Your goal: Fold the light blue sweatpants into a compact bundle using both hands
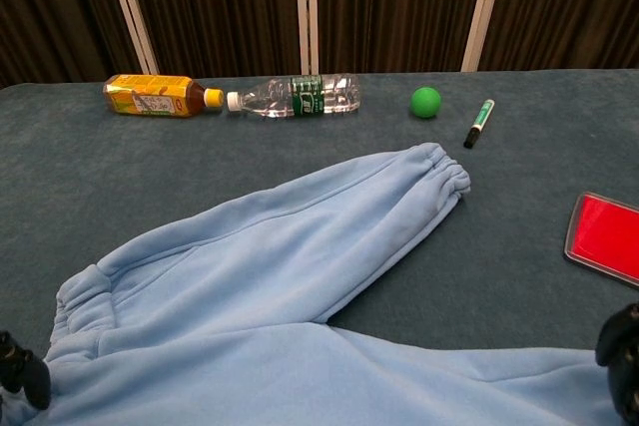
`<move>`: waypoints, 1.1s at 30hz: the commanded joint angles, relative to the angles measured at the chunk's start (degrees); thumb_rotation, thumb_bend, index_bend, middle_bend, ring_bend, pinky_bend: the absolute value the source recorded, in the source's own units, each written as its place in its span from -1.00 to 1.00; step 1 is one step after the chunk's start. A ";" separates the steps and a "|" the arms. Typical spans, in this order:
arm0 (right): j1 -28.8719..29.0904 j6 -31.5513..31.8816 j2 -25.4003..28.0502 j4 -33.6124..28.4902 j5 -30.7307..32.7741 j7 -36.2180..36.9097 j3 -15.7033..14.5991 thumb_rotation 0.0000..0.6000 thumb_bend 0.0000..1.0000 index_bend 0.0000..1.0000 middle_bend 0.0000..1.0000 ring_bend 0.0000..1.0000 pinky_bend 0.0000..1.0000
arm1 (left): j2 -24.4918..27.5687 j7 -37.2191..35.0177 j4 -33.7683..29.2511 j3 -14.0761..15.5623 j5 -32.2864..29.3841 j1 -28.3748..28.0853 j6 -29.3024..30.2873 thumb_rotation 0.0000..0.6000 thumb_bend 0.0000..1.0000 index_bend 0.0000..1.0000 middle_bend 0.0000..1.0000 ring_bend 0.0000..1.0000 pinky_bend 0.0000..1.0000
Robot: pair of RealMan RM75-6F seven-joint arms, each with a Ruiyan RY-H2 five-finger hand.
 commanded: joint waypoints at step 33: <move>16.12 -27.65 -9.94 -1.63 37.39 -13.82 27.77 1.00 0.28 0.15 0.02 -0.24 -0.38 | 3.82 -0.32 -12.36 -18.64 -37.04 -8.18 -23.70 1.00 -0.26 -0.03 -0.55 -0.41 -0.28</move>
